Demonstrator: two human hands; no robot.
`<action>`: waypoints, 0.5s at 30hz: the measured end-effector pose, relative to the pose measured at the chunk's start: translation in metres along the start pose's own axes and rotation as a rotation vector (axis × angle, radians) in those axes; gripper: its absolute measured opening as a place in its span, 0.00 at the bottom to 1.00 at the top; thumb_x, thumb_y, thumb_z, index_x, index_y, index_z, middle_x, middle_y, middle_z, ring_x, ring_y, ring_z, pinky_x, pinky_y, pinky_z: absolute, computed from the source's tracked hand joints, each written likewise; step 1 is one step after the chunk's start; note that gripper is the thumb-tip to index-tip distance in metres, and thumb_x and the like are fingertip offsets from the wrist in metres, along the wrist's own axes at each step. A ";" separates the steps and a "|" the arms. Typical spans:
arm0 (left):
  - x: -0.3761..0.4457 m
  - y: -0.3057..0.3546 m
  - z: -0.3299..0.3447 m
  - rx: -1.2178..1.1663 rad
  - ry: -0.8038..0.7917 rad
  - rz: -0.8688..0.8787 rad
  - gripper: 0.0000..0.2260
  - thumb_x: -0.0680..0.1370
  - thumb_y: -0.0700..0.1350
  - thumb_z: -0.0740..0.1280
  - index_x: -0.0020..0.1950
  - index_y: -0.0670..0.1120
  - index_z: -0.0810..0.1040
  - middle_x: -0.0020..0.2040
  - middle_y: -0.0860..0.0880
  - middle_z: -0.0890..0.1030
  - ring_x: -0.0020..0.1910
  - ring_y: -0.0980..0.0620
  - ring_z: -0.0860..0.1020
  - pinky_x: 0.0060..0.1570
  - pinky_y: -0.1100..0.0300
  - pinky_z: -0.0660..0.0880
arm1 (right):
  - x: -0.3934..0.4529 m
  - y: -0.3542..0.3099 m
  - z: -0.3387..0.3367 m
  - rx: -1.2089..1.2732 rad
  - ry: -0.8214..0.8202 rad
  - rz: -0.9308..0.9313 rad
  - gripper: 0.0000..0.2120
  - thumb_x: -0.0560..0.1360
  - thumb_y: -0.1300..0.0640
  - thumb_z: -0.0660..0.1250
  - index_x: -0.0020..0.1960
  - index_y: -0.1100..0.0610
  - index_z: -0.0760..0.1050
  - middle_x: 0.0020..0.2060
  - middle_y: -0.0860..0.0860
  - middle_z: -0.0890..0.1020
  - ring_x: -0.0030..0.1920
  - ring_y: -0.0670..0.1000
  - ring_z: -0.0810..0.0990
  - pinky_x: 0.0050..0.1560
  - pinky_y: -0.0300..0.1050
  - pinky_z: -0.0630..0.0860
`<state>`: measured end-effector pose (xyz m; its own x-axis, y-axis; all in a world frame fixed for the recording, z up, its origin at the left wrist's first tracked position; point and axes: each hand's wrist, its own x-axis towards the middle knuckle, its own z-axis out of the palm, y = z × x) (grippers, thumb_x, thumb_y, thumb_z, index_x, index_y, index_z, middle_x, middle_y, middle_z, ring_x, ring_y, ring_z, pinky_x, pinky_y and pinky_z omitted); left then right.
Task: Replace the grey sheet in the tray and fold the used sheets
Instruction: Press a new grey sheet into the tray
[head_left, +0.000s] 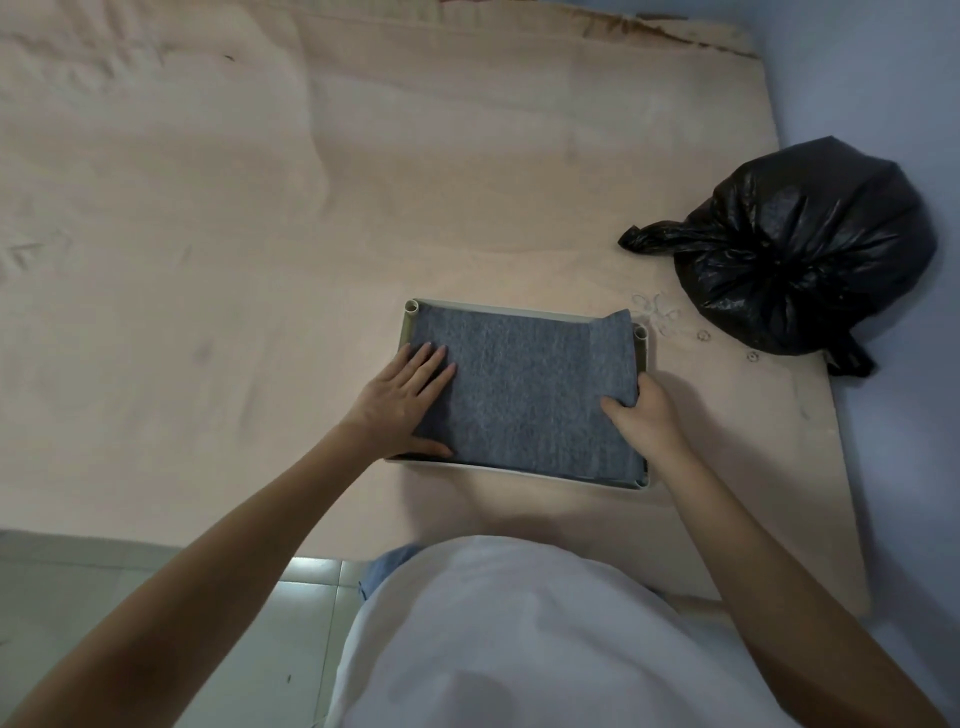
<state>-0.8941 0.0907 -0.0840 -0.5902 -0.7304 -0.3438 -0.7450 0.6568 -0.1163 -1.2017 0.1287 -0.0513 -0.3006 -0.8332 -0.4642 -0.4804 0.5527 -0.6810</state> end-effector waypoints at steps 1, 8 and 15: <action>0.000 0.000 0.000 -0.001 -0.008 -0.007 0.50 0.68 0.76 0.49 0.77 0.43 0.40 0.78 0.41 0.43 0.77 0.42 0.42 0.74 0.48 0.37 | -0.002 -0.003 -0.003 -0.163 0.034 -0.057 0.14 0.76 0.58 0.66 0.58 0.62 0.70 0.52 0.58 0.79 0.50 0.58 0.78 0.48 0.51 0.77; -0.002 0.002 0.005 -0.027 -0.029 -0.073 0.50 0.66 0.77 0.47 0.76 0.48 0.37 0.78 0.46 0.41 0.76 0.42 0.40 0.72 0.40 0.37 | -0.011 -0.010 0.009 -0.799 0.385 -0.333 0.23 0.76 0.58 0.62 0.68 0.66 0.65 0.70 0.64 0.64 0.67 0.62 0.68 0.60 0.53 0.70; -0.003 0.002 0.001 -0.084 -0.006 -0.054 0.50 0.65 0.76 0.48 0.78 0.46 0.47 0.78 0.44 0.48 0.76 0.40 0.46 0.73 0.42 0.42 | 0.015 -0.009 0.054 -0.901 0.158 -0.455 0.29 0.82 0.49 0.47 0.77 0.63 0.46 0.77 0.59 0.47 0.77 0.55 0.43 0.76 0.51 0.40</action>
<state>-0.8936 0.0939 -0.0841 -0.5467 -0.7632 -0.3445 -0.7995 0.5980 -0.0563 -1.1580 0.1119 -0.0828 -0.0089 -0.9896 -0.1433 -0.9978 0.0183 -0.0643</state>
